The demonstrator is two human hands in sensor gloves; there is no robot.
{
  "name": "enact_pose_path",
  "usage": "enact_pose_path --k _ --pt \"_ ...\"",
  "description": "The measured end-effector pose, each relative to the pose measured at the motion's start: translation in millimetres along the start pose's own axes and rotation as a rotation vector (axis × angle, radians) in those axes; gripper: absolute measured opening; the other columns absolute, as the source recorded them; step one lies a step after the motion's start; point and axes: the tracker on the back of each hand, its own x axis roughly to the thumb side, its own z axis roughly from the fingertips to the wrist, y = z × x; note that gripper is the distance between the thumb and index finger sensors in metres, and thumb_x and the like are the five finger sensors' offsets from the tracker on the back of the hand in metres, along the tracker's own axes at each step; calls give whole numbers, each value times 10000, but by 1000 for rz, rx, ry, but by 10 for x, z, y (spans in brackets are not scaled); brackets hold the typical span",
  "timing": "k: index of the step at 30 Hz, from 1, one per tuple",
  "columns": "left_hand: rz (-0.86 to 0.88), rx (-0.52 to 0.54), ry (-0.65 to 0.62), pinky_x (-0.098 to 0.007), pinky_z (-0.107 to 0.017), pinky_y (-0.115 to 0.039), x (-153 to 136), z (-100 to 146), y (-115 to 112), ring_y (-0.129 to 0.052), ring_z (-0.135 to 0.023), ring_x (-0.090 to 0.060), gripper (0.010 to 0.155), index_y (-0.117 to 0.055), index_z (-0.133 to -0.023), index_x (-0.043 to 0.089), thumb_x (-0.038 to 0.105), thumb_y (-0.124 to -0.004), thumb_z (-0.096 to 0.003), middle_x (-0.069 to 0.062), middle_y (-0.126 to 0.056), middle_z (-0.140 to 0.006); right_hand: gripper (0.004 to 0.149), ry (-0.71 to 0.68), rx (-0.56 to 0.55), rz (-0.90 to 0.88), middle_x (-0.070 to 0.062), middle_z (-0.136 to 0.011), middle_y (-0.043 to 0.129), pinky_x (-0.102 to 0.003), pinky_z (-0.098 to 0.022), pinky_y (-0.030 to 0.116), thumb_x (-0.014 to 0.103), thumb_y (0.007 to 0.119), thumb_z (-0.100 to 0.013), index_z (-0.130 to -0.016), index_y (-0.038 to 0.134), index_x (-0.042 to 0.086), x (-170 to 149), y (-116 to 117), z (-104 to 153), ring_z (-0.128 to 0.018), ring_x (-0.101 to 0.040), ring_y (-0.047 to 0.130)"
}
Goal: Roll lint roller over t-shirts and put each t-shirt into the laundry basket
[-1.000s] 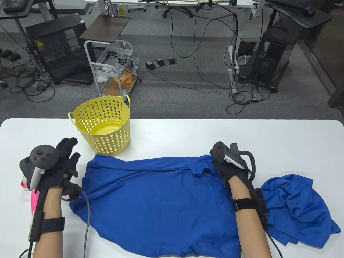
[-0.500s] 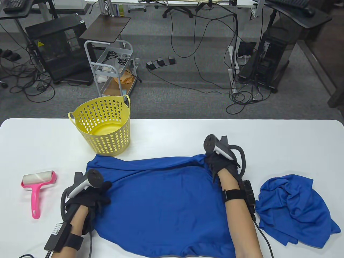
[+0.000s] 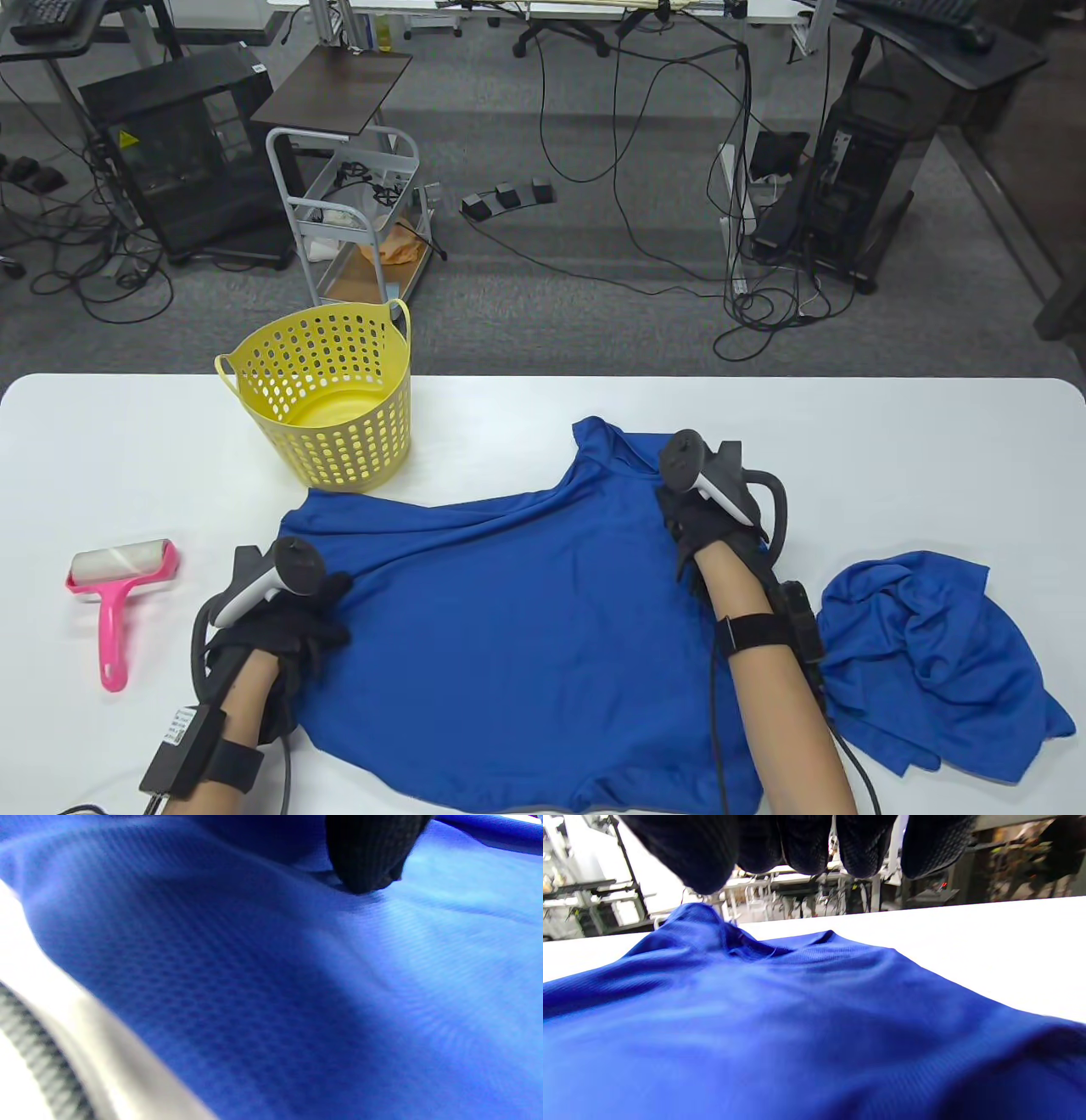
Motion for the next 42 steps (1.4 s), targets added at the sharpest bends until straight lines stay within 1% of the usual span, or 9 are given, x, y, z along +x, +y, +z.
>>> enact_pose_path --k 5,11,19,21,23,28,34,38,42 --pt "44 56 -18 -595 -794 -384 -87 105 119 -255 -1134 -390 779 -222 -1111 403 480 -738 -532 7 -146 -1180 672 -41 163 37 -94 -1167 477 -631 -681 566 538 695 -489 -1059 481 253 43 185 683 -1002 -436 552" --pt "184 267 218 -478 -772 -565 -387 481 251 -451 -1094 -364 848 -253 -1114 162 411 -793 -509 -135 -163 -1141 779 52 364 105 -170 -1173 402 -645 -682 548 603 668 -470 -1083 396 207 -58 610 1145 -996 -482 529" --pt "242 82 502 -410 -703 -610 -463 398 -62 -478 -1028 -362 925 -289 -1117 75 518 -788 -475 -218 -150 -1118 829 77 421 159 -192 -1151 193 -650 -704 464 605 599 -465 -1063 219 174 -110 848 1231 -1004 -498 321" --pt "274 141 462 -402 -702 -597 -444 387 -46 -477 -1002 -355 801 -390 -1095 173 495 -783 -476 -169 -237 -1121 828 82 415 133 -189 -1146 156 -657 -707 431 603 579 -462 -1058 194 176 -133 888 1227 -1002 -500 276" --pt "350 199 369 -479 -726 -553 -383 386 -27 -503 -1003 -364 456 -718 -916 240 384 -813 -495 -117 -370 -1116 824 87 401 131 -183 -1143 129 -666 -707 391 596 552 -455 -1053 163 183 -142 920 1229 -1002 -495 245" --pt "522 412 12 -631 -734 -529 -317 549 109 -622 -1048 -470 374 -713 -853 325 393 -799 -495 -115 -561 -1105 820 73 398 147 -187 -1140 113 -668 -708 373 600 518 -457 -1051 145 175 -150 934 1242 -1001 -495 230" --pt "634 570 -98 -371 -481 -942 -303 727 212 -1129 -514 -111 346 -724 -809 265 335 -830 -487 -78 -779 -952 818 67 403 147 -189 -1137 101 -670 -706 361 600 509 -459 -1049 134 175 -156 938 1244 -998 -496 218" --pt "445 621 -10 -287 -259 -955 -294 798 250 -1085 -146 -23 371 -754 -829 329 403 -848 -478 -45 -875 -862 815 66 407 138 -182 -1136 89 -669 -708 345 599 509 -461 -1047 126 182 -167 944 1244 -999 -491 204" --pt "68 530 247 -257 -253 -940 -373 786 212 -1026 -91 21 519 -733 -927 337 542 -816 -457 8 -944 -736 815 69 410 137 -179 -1135 84 -668 -708 343 600 507 -461 -1046 121 185 -168 946 1246 -1000 -487 200"
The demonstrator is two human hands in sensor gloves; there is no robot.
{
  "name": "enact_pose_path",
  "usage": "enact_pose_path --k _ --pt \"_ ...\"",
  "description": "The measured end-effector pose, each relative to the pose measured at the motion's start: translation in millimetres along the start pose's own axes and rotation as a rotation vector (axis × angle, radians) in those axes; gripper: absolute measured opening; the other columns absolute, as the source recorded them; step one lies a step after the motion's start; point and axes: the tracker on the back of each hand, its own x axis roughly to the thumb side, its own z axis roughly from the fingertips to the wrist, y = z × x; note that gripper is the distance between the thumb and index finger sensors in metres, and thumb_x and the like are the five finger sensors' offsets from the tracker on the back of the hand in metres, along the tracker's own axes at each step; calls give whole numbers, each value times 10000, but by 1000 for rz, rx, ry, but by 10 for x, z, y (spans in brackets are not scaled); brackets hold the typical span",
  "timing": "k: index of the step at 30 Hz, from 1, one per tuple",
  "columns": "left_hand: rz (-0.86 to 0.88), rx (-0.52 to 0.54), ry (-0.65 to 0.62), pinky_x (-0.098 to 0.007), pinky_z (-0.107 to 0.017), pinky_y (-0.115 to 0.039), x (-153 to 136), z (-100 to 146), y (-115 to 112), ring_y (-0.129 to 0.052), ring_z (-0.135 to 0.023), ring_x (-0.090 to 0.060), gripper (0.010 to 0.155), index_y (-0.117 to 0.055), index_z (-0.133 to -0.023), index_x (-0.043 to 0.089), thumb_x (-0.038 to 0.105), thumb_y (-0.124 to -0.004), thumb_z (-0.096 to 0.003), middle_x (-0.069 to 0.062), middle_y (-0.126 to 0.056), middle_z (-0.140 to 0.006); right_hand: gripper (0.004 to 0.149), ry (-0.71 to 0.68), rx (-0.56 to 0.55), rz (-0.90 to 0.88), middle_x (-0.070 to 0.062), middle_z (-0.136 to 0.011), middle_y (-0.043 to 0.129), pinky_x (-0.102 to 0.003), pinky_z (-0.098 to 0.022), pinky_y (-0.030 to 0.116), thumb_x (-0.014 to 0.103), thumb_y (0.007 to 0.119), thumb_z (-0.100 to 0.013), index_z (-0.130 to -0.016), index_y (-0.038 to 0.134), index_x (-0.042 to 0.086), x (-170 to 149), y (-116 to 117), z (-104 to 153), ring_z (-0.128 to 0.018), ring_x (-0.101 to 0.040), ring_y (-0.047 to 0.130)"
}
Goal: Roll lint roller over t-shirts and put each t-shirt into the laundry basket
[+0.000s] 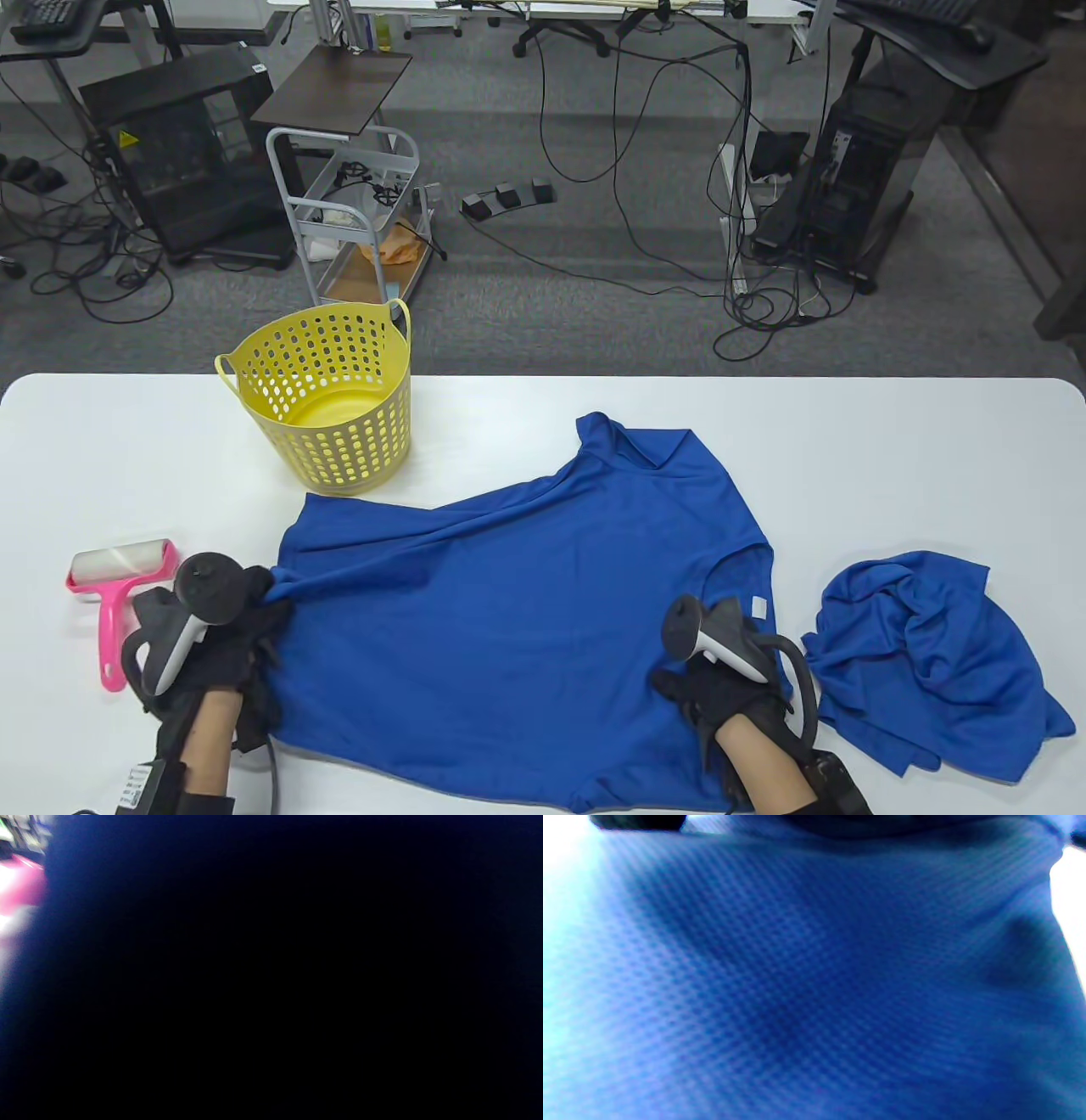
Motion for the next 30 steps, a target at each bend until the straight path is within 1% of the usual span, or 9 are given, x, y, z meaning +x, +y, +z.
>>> enact_pose_path --k 5,7,9,11,14,19,25,27,30 --pt "-268 -479 283 -380 -575 -832 -107 -2 -376 -1012 -521 -66 780 -380 -1114 367 638 -730 -472 -33 -670 -1036 813 2 4 0 -175 -1135 75 -666 -710 336 600 504 -460 -1045 113 192 -6 1 3 -1001 -483 192" --pt "-290 -474 291 -478 -717 -694 -66 3 -367 -884 -857 -188 856 -265 -1126 345 629 -738 -471 -57 -428 -1153 813 2 6 -4 -171 -1134 71 -666 -710 331 599 503 -461 -1045 107 194 -9 4 4 -1000 -482 184" --pt "-269 -353 216 -560 -769 -551 72 -6 -240 -625 -1060 -347 883 -216 -1120 321 538 -787 -483 -84 -245 -1169 813 2 7 -5 -169 -1134 68 -665 -711 329 599 503 -460 -1044 106 197 -10 5 4 -1001 -480 184" --pt "-261 -264 142 -575 -775 -519 297 -30 -13 -565 -1082 -374 854 -236 -1119 325 490 -794 -494 -79 -236 -1169 811 4 12 -4 -167 -1134 67 -664 -712 330 597 505 -461 -1043 104 200 -16 1 2 -1001 -478 183" --pt "-205 -257 21 -549 -779 -540 624 -123 157 -582 -1089 -346 781 -314 -1114 362 446 -794 -504 -41 -312 -1176 805 6 28 -19 -144 -1134 57 -655 -717 323 593 521 -460 -1041 111 215 -51 -4 -2 -1005 -459 170" --pt "-140 -349 -98 -516 -800 -513 1082 -516 -55 -531 -1120 -305 678 -408 -1094 422 425 -769 -520 48 -382 -1180 804 2 24 -18 -140 -1130 37 -658 -714 299 591 508 -457 -1037 94 218 -65 17 -4 -1003 -455 149" --pt "-225 -364 -74 -509 -812 -444 1045 -858 -525 -411 -1130 -279 664 -335 -1076 462 532 -674 -509 99 -315 -1173 805 -4 22 -22 -142 -1129 34 -661 -712 291 592 504 -458 -1037 90 216 -68 23 -7 -1001 -457 144" --pt "-209 -395 -39 -532 -815 -408 951 -893 -549 -262 -1132 -253 660 -198 -1063 481 562 -559 -517 112 -178 -1163 805 -6 22 -21 -143 -1128 31 -661 -712 288 593 501 -459 -1036 87 215 -70 24 -10 -1000 -458 141" --pt "-156 -379 66 -545 -811 -410 788 -959 -482 -319 -1136 -241 715 -244 -1087 422 581 -622 -501 92 -247 -1171 806 -8 27 -22 -143 -1126 25 -661 -711 282 594 500 -459 -1035 82 216 -69 23 -12 -998 -459 135"
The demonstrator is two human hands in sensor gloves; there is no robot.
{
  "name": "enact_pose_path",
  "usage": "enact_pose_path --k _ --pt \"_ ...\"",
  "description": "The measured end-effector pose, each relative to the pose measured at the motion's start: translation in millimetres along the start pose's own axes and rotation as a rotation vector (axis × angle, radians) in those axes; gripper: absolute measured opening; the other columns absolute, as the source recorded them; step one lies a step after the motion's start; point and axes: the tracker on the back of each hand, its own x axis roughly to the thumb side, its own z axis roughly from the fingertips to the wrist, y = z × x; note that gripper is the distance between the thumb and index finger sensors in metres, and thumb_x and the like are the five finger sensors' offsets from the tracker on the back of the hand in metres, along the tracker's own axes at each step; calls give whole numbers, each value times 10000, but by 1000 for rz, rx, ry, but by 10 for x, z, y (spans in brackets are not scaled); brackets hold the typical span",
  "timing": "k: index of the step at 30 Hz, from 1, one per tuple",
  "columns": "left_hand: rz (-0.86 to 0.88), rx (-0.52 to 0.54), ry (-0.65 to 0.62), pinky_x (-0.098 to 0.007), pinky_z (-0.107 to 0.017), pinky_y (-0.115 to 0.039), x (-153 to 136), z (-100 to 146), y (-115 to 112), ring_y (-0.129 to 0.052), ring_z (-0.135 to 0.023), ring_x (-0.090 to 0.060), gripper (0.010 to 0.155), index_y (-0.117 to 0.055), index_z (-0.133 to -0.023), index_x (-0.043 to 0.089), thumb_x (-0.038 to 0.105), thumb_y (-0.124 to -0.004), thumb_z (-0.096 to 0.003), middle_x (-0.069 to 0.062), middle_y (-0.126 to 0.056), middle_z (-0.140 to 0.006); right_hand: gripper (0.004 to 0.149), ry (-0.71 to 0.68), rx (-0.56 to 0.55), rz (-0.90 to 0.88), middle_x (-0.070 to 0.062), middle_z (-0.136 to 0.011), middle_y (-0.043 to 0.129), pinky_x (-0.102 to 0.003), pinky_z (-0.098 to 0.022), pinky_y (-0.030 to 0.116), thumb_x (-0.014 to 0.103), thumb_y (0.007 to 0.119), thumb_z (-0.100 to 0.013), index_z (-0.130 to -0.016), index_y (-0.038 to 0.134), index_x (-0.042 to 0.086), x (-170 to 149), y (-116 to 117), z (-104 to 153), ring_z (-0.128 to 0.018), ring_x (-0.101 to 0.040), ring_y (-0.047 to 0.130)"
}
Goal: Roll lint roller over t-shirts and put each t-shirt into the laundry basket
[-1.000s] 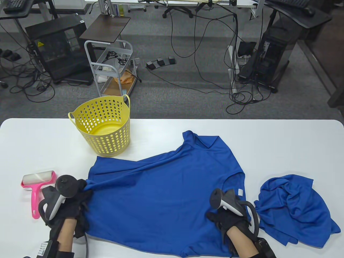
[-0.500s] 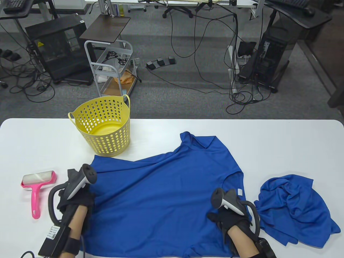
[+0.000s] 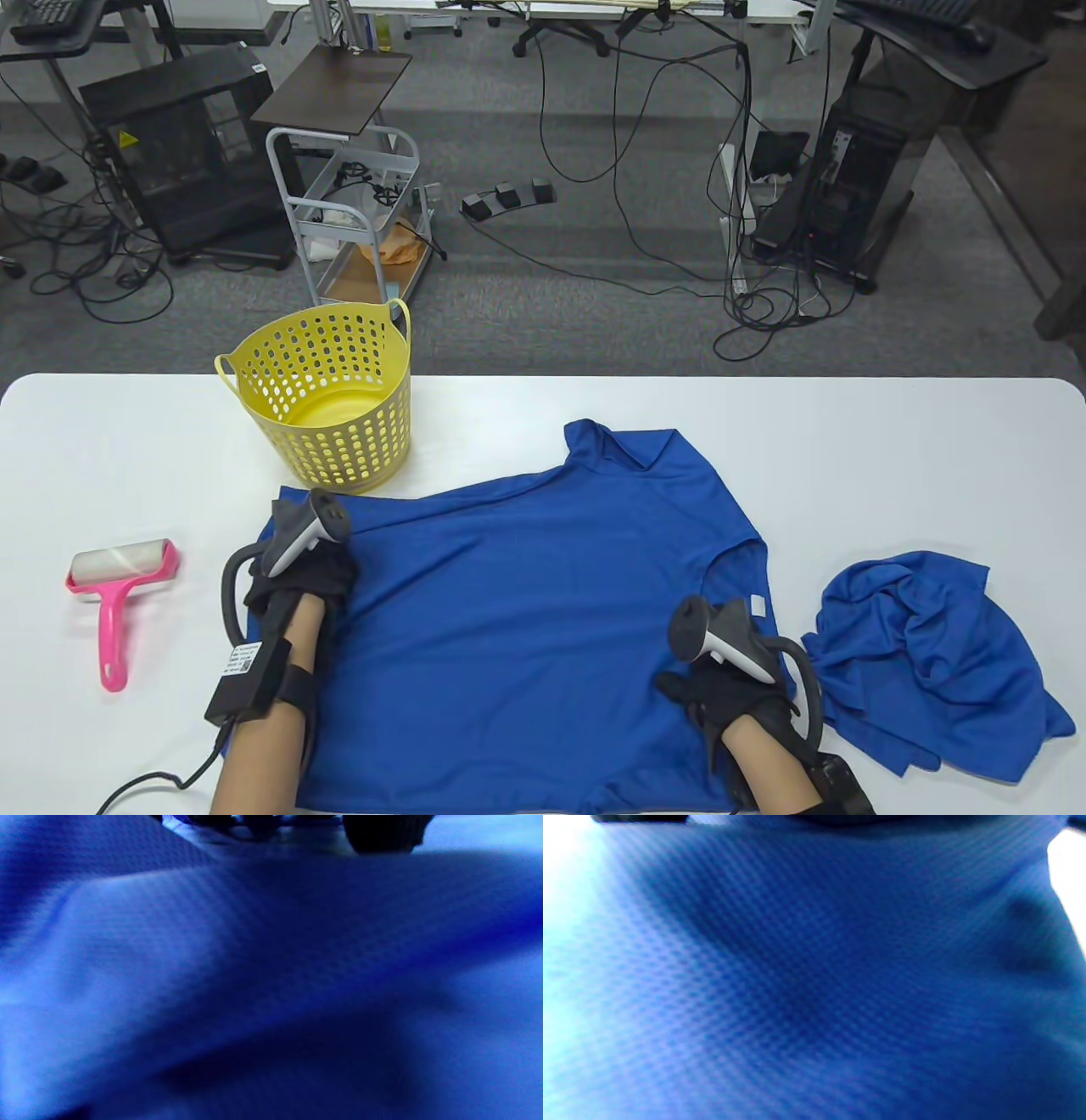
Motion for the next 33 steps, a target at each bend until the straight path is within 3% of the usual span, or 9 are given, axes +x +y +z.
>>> enact_pose_path --k 6,10,13,17,21,24,26,29,33 --pt "85 -152 59 -599 -799 -216 -224 -168 16 -49 -1104 -306 868 -56 -1078 383 673 -596 -462 21 9 -1146 806 3 10 -1 -140 -1123 15 -661 -710 278 595 500 -459 -1032 74 221 1 -2 -2 -997 -457 129" --pt "130 -165 -16 -621 -787 -176 -287 -170 -15 30 -1080 -356 891 -19 -1063 384 657 -622 -467 23 57 -1126 810 1 14 -16 -130 -1121 -2 -659 -711 255 600 500 -456 -1029 61 233 -17 3 -12 -997 -450 107" --pt "107 -135 -108 -617 -785 -180 -295 2 4 32 -1080 -357 868 -45 -1068 390 595 -663 -496 36 66 -1120 806 -7 7 -44 -111 -1123 -3 -654 -712 236 600 513 -456 -1030 69 250 -53 -15 -49 -999 -436 96" --pt "49 -135 -248 -601 -793 -224 -253 417 -25 -35 -1102 -362 844 -108 -1094 394 567 -690 -506 32 43 -1129 798 -33 -45 -72 -108 -1140 74 -643 -713 292 597 576 -460 -1043 150 259 -100 -103 -78 -1008 -428 173" --pt "-24 -211 -302 -626 -791 -278 -201 686 -207 -118 -1115 -409 837 -155 -1115 372 574 -696 -508 -14 -4 -1151 710 -12 -155 -118 -113 -1155 251 -615 -706 448 497 672 -478 -1050 327 257 -182 -314 113 -1011 -430 363" --pt "-88 -232 -274 -645 -785 -299 -195 735 -366 -135 -1112 -452 853 -156 -1123 349 593 -691 -504 -47 -15 -1155 597 91 -256 -78 -128 -1096 613 -478 -603 737 438 726 -480 -1012 570 216 -277 -467 357 -877 -351 775" --pt "-102 -247 -251 -644 -786 -292 -205 705 -462 -113 -1098 -460 876 -98 -1106 352 606 -681 -503 -55 -6 -1150 516 222 -242 -40 -102 -971 807 -400 -513 815 427 757 -473 -939 711 210 -349 -486 479 -708 -281 915" --pt "-88 -223 -250 -642 -782 -245 -207 687 -539 -31 -1071 -457 905 -17 -1081 350 631 -642 -490 -51 57 -1125 438 343 -174 53 -24 -754 948 -322 -402 848 479 764 -466 -842 810 260 -442 -440 552 -513 -180 961" --pt "-56 -208 -247 -632 -780 -210 -252 681 -584 1 -1071 -428 894 -9 -1075 371 641 -623 -484 -19 73 -1122 483 446 -45 52 -34 -691 980 -325 -357 850 539 746 -449 -814 845 240 -532 -296 500 -452 -184 971"
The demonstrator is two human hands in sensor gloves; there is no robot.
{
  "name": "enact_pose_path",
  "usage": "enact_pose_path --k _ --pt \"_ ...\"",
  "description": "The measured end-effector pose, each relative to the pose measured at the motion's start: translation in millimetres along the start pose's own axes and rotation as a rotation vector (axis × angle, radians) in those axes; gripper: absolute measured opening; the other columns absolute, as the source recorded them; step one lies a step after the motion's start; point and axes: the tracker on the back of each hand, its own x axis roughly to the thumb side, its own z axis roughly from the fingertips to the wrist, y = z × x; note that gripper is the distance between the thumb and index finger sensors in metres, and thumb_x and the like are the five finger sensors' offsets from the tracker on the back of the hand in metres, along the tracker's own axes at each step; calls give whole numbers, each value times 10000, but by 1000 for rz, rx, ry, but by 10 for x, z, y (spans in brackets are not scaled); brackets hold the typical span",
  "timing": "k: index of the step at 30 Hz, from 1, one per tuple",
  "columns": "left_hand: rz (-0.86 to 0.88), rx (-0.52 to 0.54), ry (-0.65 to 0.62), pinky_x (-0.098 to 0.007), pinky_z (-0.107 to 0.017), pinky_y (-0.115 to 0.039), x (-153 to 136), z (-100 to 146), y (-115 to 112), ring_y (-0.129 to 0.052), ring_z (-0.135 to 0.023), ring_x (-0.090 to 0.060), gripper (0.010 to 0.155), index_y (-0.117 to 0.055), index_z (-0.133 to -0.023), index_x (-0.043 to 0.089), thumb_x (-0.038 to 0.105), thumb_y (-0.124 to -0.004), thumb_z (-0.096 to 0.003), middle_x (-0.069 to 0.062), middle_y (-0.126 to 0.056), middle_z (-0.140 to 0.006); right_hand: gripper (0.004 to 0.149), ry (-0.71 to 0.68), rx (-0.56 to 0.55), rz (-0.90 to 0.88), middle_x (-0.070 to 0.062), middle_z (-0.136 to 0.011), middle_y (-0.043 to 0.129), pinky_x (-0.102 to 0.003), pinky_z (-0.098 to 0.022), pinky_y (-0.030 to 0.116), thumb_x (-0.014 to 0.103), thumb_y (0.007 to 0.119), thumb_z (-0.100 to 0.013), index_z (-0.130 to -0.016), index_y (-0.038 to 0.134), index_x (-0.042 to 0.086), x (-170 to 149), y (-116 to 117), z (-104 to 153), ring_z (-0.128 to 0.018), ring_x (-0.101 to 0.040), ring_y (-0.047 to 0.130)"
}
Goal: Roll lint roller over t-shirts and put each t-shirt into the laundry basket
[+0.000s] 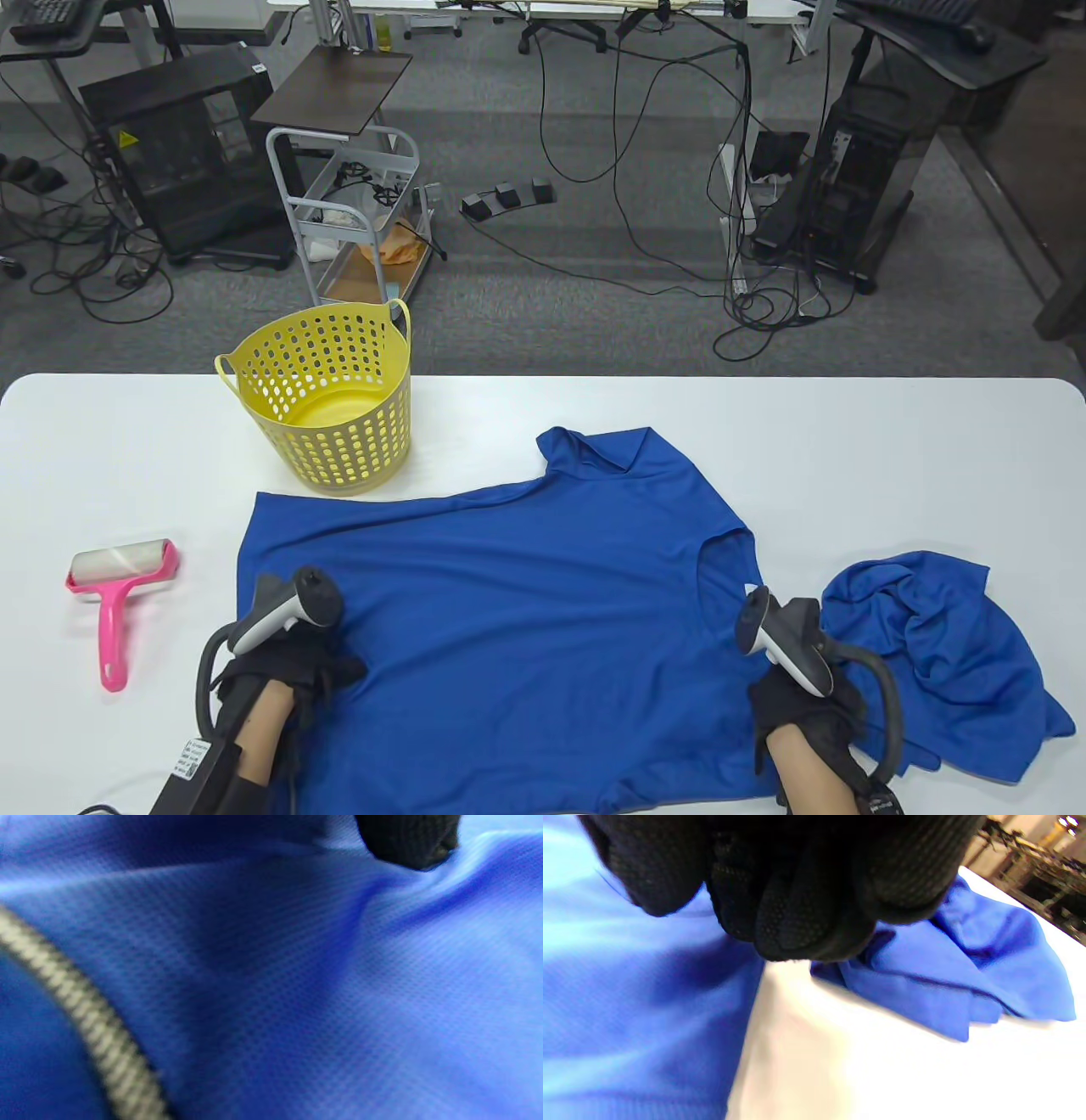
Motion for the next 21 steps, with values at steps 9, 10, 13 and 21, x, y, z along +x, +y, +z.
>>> enact_pose_path --k 9,10,13,21 --pt "22 -7 -6 -622 -773 -159 -41 -9 -29 51 -1060 -395 882 9 -1062 388 652 -602 -483 11 106 -1108 560 5 -36 2 -68 -788 887 -358 -451 817 545 747 -433 -874 730 199 220 177 21 -566 -219 921" --pt "20 -8 -5 -623 -773 -161 -38 -10 -27 51 -1060 -397 882 8 -1061 389 651 -603 -482 13 106 -1107 518 1 -54 17 -40 -778 885 -347 -453 820 510 765 -438 -867 724 222 252 186 22 -564 -198 919" --pt "22 -9 -7 -624 -772 -156 -42 -12 -30 56 -1058 -397 882 14 -1060 388 651 -599 -483 13 111 -1106 409 -43 -78 5 35 -761 878 -315 -465 827 459 771 -449 -829 721 316 272 177 23 -566 -143 915" --pt "33 -17 -9 -623 -767 -133 -50 -11 -40 82 -1050 -391 882 30 -1054 393 654 -590 -483 19 132 -1097 403 -288 -245 -429 -182 -1066 630 -532 -624 745 354 660 -491 -879 553 349 85 -127 132 -865 -358 825"
